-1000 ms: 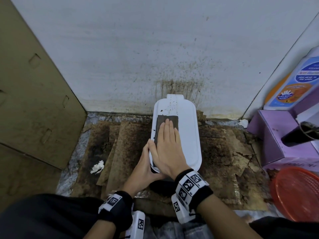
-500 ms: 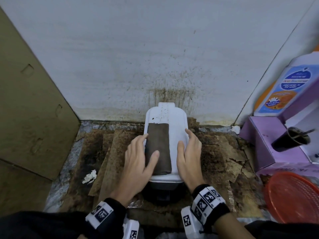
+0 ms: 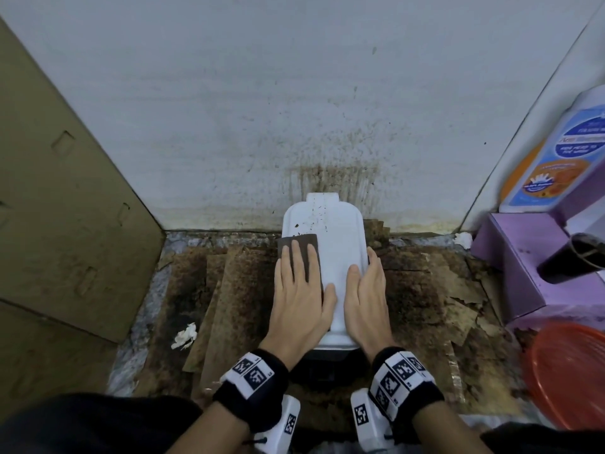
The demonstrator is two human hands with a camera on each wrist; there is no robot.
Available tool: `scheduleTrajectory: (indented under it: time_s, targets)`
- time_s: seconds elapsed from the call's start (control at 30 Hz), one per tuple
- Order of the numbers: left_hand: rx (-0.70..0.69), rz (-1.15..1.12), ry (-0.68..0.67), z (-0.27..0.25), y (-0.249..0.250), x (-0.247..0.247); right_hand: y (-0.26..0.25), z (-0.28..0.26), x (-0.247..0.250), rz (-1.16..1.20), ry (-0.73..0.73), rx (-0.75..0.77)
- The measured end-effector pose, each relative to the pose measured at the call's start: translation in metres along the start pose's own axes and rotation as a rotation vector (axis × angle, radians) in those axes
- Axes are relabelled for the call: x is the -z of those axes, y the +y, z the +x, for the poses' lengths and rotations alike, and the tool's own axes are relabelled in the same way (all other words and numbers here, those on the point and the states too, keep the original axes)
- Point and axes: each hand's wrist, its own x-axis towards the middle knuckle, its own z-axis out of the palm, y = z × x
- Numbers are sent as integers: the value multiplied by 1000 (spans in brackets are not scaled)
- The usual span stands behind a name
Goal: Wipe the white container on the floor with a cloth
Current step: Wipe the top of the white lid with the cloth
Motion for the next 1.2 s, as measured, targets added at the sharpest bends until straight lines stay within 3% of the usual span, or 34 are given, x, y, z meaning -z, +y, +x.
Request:
scheduleTrajectory:
  time_s: [0.23, 0.4, 0.47, 0.57, 0.63, 0.77, 0.97, 1.2]
  targets:
    - [-86, -155, -5, 1, -22, 5, -3, 0, 2, -20, -1, -14]
    - [-55, -571, -6, 7, -32, 11, -3, 1, 2, -27, 2, -26]
    - [-30, -673, 69, 12, -37, 11, -3, 1, 2, -35, 1, -30]
    - [-15, -553, 265, 17, -40, 7, -2, 1, 2, -39, -1, -34]
    - [13, -411, 307, 19, -34, 6, -2, 1, 1, -42, 0, -27]
    - [49, -342, 220, 17, -24, 4, -1, 1, 1, -49, 11, -18]
    - [65, -590, 1, 16, -25, 11, 1, 1, 1, -56, 27, -13]
    - [57, -595, -30, -11, -25, 15, 0, 1, 1, -66, 24, -21]
